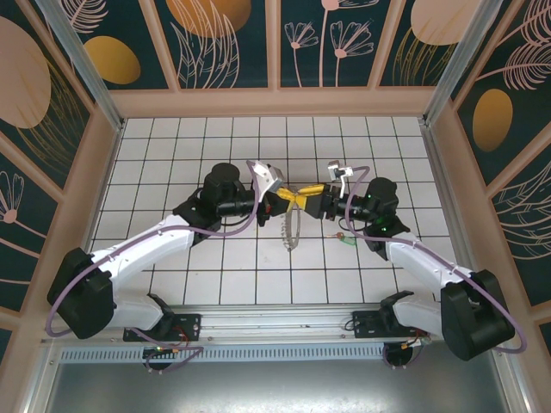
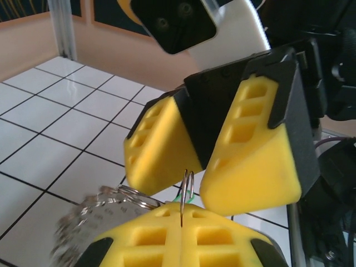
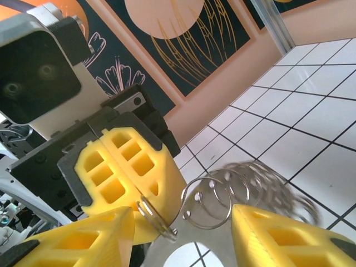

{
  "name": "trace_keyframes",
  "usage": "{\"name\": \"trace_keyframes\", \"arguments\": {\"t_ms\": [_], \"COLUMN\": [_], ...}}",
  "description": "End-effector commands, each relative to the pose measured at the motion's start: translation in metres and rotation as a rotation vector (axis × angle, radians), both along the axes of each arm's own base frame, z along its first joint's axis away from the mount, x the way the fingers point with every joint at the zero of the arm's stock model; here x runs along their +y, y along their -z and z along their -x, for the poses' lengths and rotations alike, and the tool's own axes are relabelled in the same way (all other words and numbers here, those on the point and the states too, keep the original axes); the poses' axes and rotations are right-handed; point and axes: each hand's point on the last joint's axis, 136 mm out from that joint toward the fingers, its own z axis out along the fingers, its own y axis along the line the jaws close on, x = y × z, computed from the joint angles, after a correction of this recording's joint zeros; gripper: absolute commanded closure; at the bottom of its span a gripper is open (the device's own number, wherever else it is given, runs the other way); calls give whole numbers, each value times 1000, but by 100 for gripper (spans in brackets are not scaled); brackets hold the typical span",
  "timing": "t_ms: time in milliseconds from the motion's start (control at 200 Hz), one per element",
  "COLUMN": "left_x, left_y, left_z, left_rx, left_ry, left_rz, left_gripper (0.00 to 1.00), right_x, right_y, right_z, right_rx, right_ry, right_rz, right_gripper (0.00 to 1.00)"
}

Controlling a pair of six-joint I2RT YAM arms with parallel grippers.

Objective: Put the keys on the keyring

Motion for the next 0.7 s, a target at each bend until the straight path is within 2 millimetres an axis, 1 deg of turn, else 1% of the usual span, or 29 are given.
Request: {"name": "trace_keyframes", "arguments": {"t_ms": [0,140,245,365,500,561,696], "left_x": [-6,-7,-8,-8,-7,-7,-5], "left_y": [-19,-12,-9,-5,-3,-3,-7], "left_z": [5,6,8,9,10,10,5], "left_rx": [-20,-1,7,15,23,18,13], "left_ry": [63,80,90,97,102,102,67], "left_rz": [39,25,20,11,3,3,8], "left_gripper": [100,100,100,100,100,100,100], "right_x": [4,5,4,5,4,4,4], "right_y": [-20,-22,-23,-24,-27,-27,-27], "right_z": [6,6,7,7,6,6,3], "right_rx": [-90,-97,-102,-104,-109,-110,-110], "right_ry": [-44,-44,-44,-43,-42,-40,-27], "right_rz": [-21,-21,-21,-20,-21,-19,-9], "right_gripper": [52,58,65,74,89,100,100]}}
